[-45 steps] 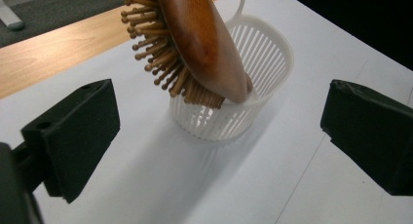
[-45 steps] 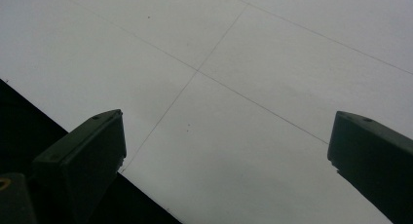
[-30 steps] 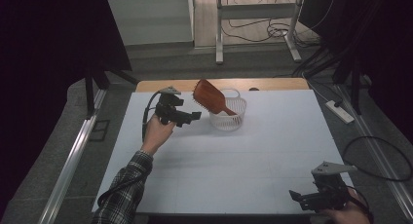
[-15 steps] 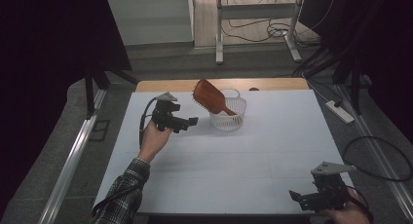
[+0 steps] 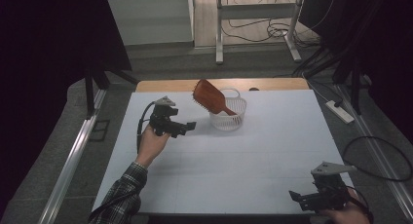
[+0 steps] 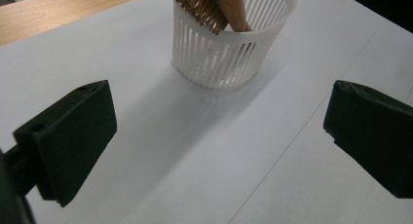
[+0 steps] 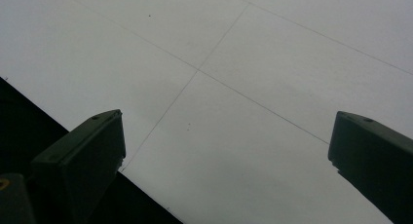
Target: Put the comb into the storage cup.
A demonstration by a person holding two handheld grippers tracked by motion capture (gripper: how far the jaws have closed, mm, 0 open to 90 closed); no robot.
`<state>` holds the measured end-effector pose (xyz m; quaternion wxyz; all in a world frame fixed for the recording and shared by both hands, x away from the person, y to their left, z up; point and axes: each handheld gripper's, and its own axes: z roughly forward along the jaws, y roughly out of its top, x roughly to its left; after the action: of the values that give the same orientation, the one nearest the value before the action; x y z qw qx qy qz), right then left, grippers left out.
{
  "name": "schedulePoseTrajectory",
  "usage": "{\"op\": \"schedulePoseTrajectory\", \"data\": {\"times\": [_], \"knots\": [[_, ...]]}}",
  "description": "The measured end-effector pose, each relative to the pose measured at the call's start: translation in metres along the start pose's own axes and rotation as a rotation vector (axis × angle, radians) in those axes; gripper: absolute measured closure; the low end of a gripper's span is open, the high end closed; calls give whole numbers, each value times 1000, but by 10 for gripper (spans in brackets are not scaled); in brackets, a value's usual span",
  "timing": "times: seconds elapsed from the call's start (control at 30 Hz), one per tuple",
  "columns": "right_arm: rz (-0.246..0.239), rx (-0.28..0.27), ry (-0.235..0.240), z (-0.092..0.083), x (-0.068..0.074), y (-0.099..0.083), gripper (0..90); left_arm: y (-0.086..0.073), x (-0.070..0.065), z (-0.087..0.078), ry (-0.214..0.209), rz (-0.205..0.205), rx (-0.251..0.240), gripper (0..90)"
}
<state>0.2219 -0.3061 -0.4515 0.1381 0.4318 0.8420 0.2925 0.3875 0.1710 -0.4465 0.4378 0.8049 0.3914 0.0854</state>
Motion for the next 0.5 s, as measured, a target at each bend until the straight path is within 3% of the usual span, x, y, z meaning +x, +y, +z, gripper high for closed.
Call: {"op": "schedulePoseTrajectory", "data": {"times": [0.5], "knots": [[-2,1,0,0,0,0,3,-13,-7,-13,0,-3,1,0]]}}
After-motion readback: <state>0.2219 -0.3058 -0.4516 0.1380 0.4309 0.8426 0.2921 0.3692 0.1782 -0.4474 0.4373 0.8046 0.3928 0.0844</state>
